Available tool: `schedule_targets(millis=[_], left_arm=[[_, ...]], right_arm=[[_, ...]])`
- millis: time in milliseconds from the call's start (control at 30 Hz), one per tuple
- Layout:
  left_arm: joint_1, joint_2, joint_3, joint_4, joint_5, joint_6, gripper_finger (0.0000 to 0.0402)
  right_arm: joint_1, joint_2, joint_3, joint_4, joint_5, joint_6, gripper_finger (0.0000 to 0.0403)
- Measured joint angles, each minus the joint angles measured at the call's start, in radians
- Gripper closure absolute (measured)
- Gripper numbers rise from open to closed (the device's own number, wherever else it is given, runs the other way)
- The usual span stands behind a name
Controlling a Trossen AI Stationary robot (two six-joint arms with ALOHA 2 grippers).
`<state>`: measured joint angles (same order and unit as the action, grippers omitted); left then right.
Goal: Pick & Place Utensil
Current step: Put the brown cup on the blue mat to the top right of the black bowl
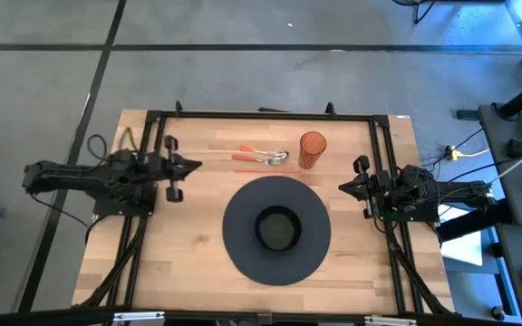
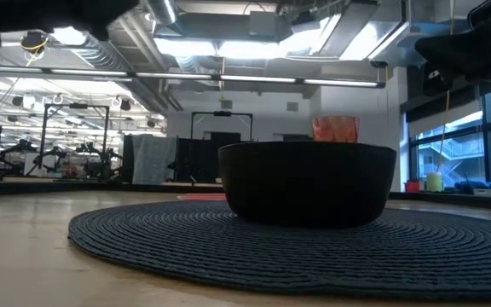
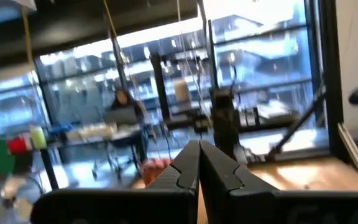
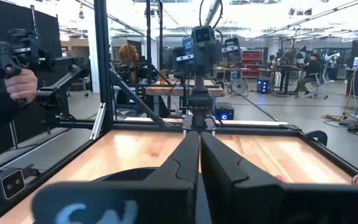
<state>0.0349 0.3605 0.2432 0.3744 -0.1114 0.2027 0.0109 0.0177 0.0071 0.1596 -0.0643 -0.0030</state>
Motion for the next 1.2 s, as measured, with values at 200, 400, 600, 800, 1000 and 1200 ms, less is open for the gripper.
schedule_targets(millis=[200, 400, 600, 800, 1000, 1200], left_arm=[[-0.029, -0.172, -0.011, -0.187, -0.046, 0.002, 0.04], [-0.061, -0.184, -0.144, -0.039, -0.028, 0.005, 0.04], [-0.074, -0.185, -0.216, -0.002, -0.05, 0.005, 0.04], [-0.072, -0.182, -0.234, 0.043, -0.115, 0.023, 0.04], [-0.072, -0.182, -0.234, 0.07, -0.279, 0.031, 0.04], [-0.072, -0.184, -0.234, 0.272, -0.335, 0.002, 0.04]], right_arm=[[0.0, 0.0, 0.0, 0.0, 0.0, 0.002, 0.0385], [0.0, 0.0, 0.0, 0.007, 0.0, 0.007, 0.0385], [0.0, 0.0, 0.0, 0.003, 0.0, 0.021, 0.0385], [0.0, 0.002, 0.0, -0.004, 0.065, 0.021, 0.0385], [0.0, 0.029, 0.03, 0.057, 0.128, -0.054, 0.0397], [0.0, 0.221, 0.189, 0.019, 0.283, -0.027, 0.0399]])
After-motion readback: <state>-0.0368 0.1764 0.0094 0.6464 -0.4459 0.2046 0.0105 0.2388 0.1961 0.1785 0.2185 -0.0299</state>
